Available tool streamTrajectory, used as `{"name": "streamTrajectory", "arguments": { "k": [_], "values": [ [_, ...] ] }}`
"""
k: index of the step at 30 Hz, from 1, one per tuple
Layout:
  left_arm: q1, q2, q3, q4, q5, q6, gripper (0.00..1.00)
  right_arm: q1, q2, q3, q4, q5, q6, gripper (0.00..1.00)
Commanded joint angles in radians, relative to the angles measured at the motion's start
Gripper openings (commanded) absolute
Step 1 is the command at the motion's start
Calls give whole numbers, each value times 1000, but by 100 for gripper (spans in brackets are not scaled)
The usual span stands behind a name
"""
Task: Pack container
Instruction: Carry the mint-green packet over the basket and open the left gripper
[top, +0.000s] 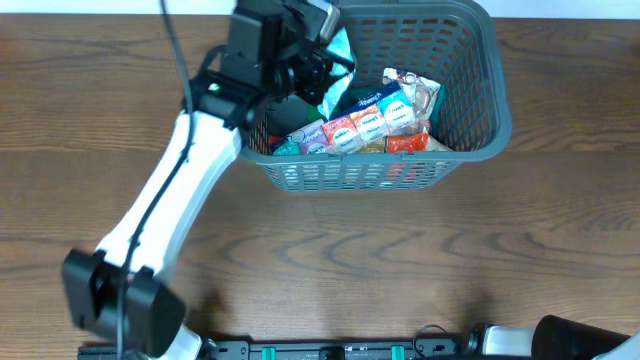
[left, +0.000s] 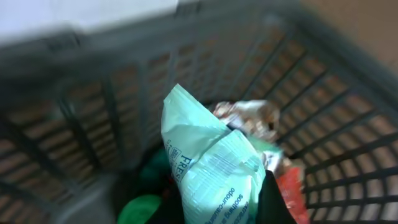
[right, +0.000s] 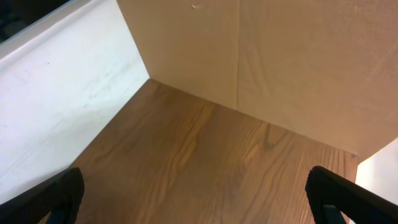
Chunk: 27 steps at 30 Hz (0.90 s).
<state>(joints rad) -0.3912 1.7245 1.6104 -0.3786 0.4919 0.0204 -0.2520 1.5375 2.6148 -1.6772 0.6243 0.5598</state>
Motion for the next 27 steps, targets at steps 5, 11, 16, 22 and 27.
{"name": "streamTrajectory", "arguments": {
  "k": [5, 11, 16, 22, 27],
  "values": [
    [-3, 79, 2, -17, -6, 8, 6, -10, 1, -2, 0, 10, 11, 99],
    [-3, 44, 2, 15, -6, 7, 99, -10, 1, -2, 0, 10, 11, 99],
    [-3, -63, 3, 58, -8, 0, 99, -10, 2, -2, 0, 10, 11, 99],
    [15, -281, 10, -38, -323, 0, 99, -10, 1, -2, 0, 10, 11, 99],
    [72, -465, 10, -332, -641, 0, 99, -10, 1, -2, 0, 10, 11, 99]
  ]
}}
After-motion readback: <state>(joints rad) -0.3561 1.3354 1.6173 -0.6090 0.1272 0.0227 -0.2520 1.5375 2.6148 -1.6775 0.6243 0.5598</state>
